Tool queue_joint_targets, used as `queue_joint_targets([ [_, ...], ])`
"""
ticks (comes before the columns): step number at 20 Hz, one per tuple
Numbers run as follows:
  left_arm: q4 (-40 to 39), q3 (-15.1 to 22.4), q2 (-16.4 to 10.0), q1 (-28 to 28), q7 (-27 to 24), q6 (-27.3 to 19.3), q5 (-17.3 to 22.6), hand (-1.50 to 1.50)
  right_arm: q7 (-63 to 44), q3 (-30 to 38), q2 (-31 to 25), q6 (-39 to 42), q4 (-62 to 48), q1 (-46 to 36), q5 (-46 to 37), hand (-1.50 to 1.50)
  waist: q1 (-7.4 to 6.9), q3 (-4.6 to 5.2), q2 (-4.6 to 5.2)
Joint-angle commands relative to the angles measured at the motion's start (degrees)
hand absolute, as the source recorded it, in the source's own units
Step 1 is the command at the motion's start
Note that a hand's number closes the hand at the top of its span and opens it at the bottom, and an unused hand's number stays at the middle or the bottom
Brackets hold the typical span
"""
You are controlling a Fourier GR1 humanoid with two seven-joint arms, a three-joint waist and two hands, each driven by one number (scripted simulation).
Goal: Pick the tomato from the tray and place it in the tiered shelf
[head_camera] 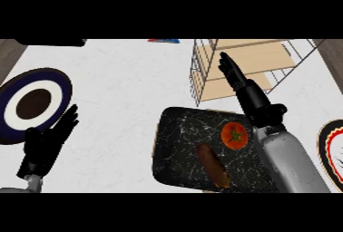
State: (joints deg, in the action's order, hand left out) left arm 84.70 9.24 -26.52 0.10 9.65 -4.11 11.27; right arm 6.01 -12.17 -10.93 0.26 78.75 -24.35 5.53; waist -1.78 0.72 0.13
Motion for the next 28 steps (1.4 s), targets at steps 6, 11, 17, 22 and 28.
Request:
queue_joint_targets([
  [6,-4.29,-7.22,3.42,5.82,1.76,-5.55,5.42,0.0,4.53,17.97,-10.13,-23.32,10.07,12.99,-9.75,1.5,9.84,-0.47,-2.56],
  [11,-4.81,-6.83,6.32,4.14,3.4,-4.54,8.15,0.0,-0.58,22.68,-4.65,-32.94,9.51,30.56,-9.17,-1.5,7.31,-0.64,-0.87],
  [17,-9.49,-5.55,7.21,0.69,1.3,-1.41,6.74,0.0,6.32,14.38,-1.39,-26.91,31.71,53.1,-10.54,-1.5,4.26,-0.58,-0.38],
  [22,-7.78,-5.6,7.73,-1.54,3.79,-2.39,6.11,0.0,1.37,7.62,-2.55,-24.57,43.25,63.78,-16.64,-1.5,2.95,-0.62,-0.26],
  [28,-7.19,-5.69,7.65,-2.22,5.6,-1.89,6.17,0.0,-22.49,3.15,-8.61,-21.41,55.25,62.14,-29.53,-1.5,1.52,-0.53,0.12],
])
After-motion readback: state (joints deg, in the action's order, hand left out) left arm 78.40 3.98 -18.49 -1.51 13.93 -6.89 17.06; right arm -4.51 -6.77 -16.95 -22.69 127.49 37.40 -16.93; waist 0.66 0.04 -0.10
